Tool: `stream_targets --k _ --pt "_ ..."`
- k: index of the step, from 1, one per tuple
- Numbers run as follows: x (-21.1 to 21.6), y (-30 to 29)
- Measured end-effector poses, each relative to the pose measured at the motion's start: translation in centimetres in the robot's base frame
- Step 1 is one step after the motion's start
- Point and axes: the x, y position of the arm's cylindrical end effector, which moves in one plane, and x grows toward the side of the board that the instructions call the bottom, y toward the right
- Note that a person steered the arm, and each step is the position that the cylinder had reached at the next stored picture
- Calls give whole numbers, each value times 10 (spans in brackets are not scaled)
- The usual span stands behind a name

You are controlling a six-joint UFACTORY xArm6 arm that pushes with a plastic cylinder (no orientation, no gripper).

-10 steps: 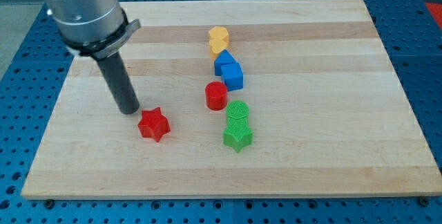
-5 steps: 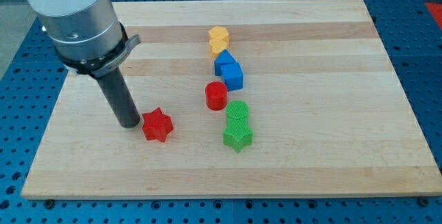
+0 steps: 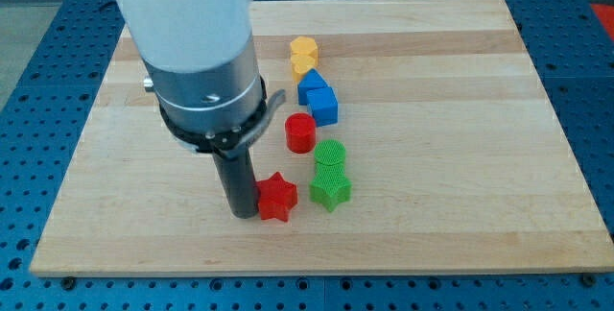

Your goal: Push the red star closer to the green star

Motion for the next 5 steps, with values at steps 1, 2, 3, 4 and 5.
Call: stream_targets --k 1,2,3,4,5 --pt "12 14" --pt "19 26" --pt "21 18" --pt "15 -3" --pt "-16 -3"
